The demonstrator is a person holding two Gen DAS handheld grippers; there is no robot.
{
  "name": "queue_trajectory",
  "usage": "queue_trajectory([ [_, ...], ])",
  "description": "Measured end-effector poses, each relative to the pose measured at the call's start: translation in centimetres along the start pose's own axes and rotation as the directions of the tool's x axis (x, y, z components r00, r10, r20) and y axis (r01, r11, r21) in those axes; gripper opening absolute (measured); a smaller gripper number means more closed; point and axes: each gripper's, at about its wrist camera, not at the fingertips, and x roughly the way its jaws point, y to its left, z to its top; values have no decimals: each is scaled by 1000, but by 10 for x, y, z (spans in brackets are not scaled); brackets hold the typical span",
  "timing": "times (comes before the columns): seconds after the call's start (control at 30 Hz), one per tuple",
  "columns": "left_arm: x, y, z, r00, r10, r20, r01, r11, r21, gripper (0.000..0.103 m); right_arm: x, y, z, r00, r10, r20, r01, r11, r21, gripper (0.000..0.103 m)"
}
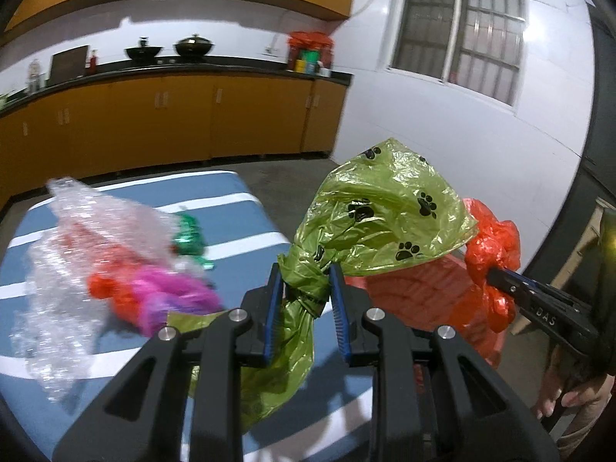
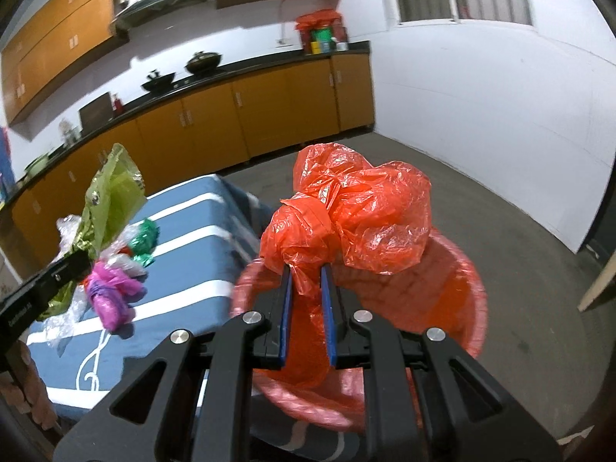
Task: Collect trash
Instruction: 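Carry the green bag and red bag with both tools over the orange basket, then open both tools to drop the green and red bags into the basket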
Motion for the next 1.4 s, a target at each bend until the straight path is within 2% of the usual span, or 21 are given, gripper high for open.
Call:
queue_trajectory([
  [0.33,58,-53,0,991,-97,-90,101,994,44,25,1,-36,0,999,-32,9,31,997,77,15],
  [0.77,115,-89,-7,970,-160,-185,173,983,59,25,9,-55,0,999,-32,33,27,989,143,15],
  [0.83,121,-91,-8,967,-163,-197,178,982,58,28,9,-58,0,999,-29,37,23,988,153,16],
  [1.0,125,-91,-12,962,-169,-216,185,981,53,38,8,-64,-3,999,-32,44,24,985,171,41],
  [1.03,126,-89,-13,961,-170,-220,185,981,52,39,7,-65,-3,998,-36,45,27,985,173,42],
  [1.2,120,-76,-14,968,-133,-212,146,988,45,44,5,-69,-1,998,-50,40,42,984,173,42],
  [1.27,110,-66,-15,978,-92,-186,103,993,48,50,4,-65,-2,997,-64,44,57,987,149,45],
  [1.4,83,-41,-14,991,5,-131,3,998,65,57,4,-48,-2,997,-64,52,60,995,85,51],
])
